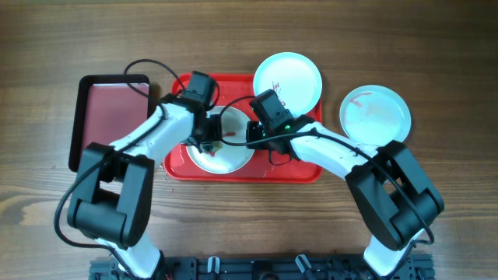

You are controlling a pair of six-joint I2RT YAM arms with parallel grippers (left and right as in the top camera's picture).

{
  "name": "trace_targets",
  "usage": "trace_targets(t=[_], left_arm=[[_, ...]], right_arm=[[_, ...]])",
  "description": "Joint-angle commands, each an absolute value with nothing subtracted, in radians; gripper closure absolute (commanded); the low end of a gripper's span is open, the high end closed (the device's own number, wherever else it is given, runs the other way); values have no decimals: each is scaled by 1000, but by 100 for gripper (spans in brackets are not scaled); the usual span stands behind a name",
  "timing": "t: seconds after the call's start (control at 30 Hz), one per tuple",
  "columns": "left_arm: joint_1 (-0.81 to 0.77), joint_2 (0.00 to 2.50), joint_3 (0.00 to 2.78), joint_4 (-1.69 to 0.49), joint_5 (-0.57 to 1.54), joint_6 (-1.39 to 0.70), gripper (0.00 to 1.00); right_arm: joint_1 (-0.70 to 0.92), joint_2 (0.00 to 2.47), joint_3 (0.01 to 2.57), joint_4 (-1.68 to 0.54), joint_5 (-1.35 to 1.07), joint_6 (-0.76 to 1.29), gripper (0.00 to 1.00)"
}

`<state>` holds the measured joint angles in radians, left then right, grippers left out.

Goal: Clean dirty plates on tray and stack at the side
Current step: 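Scrub the centered plate with the sponge while the right gripper holds it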

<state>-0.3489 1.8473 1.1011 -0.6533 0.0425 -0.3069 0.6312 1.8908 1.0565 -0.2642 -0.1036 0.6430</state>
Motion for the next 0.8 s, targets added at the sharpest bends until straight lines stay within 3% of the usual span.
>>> trace_targets(t=[0.0, 0.2, 0.33, 0.43, 0.77], left_arm=[[-461, 1897, 1045, -662, 273, -158, 96], [-377, 1897, 1045, -715, 250, -140, 96], [-233, 1897, 1063, -843, -28, -338, 96], [-218, 1897, 1075, -830, -117, -345, 96], [-321, 1897, 1078, -392, -147, -336, 96]], right_arm=[[633, 1913, 1069, -255, -130, 654, 96], [633, 1913, 1069, -258, -130, 651, 96], [633, 1913, 1069, -255, -129, 652, 96], [633, 1913, 1069, -255, -129, 654, 96], [633, 1913, 1069, -263, -129, 651, 96]])
